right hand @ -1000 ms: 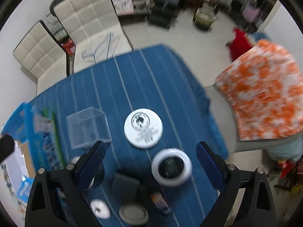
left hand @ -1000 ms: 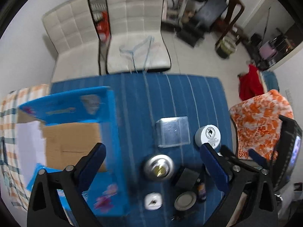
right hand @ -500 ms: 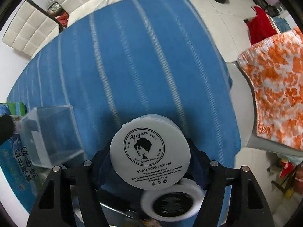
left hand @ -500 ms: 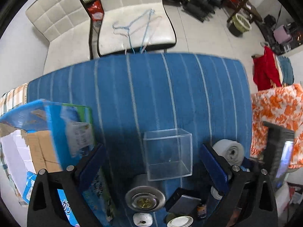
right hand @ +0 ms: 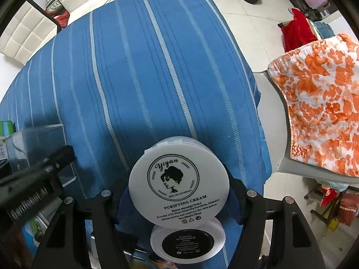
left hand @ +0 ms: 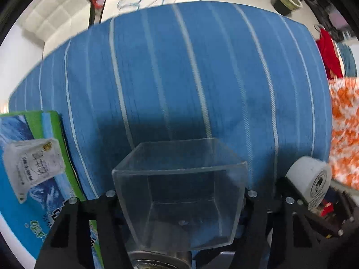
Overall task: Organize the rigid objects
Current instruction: 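Lift the cube and cream jar and carry both over the blue box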
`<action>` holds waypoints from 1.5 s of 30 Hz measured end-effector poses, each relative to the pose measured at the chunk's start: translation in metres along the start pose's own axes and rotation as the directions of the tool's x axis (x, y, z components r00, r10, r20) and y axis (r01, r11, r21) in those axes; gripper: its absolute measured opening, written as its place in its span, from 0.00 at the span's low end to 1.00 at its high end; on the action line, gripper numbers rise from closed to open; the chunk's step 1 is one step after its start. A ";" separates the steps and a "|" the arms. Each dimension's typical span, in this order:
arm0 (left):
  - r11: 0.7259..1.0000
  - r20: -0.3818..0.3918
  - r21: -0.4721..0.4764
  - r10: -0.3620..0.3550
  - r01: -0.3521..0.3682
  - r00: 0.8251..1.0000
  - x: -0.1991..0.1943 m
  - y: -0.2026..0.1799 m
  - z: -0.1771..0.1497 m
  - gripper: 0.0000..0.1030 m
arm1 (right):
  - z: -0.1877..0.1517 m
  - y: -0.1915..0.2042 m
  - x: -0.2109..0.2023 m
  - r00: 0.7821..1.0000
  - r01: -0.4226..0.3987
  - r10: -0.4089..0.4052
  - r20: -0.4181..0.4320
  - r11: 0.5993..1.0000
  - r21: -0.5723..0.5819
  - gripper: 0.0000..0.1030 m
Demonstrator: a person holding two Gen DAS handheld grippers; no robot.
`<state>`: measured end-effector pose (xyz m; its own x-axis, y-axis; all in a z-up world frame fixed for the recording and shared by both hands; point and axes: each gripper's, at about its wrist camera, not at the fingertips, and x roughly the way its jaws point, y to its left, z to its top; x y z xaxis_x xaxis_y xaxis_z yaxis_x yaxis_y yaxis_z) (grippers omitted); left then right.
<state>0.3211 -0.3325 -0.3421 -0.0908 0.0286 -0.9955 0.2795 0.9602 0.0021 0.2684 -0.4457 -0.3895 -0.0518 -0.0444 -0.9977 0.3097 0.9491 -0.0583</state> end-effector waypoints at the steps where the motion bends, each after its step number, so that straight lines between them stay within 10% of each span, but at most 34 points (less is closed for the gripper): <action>1: 1.000 0.017 0.016 0.021 -0.021 1.000 -0.003 -0.002 -0.005 0.60 | -0.001 0.000 -0.001 1.000 0.003 -0.003 0.007 1.000 0.000 0.68; 17: 1.000 0.324 -0.019 0.026 -0.020 0.946 -0.127 0.039 -0.088 0.60 | -0.058 0.024 -0.120 0.968 0.015 0.009 0.252 0.996 -0.093 0.68; 33: 0.989 0.505 -0.149 0.095 -0.021 0.858 -0.222 0.178 -0.183 0.61 | -0.180 0.188 -0.236 0.893 -0.071 0.178 0.413 0.963 -0.260 0.68; 38: 0.983 0.494 -0.185 0.089 0.004 0.865 -0.220 0.226 -0.186 0.61 | -0.185 0.244 -0.232 0.902 -0.096 0.209 0.378 0.950 -0.296 0.68; 45: 0.972 0.384 -0.230 0.046 0.047 0.922 -0.162 0.305 -0.155 0.61 | -0.141 0.320 -0.167 0.941 -0.149 0.226 0.251 0.945 -0.291 0.68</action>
<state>0.2731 -0.0013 -0.1651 0.2962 -0.0358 -0.9545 0.0477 0.9986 -0.0227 0.2426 -0.0911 -0.2361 0.2599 0.0945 -0.9610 0.0237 0.9943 0.1042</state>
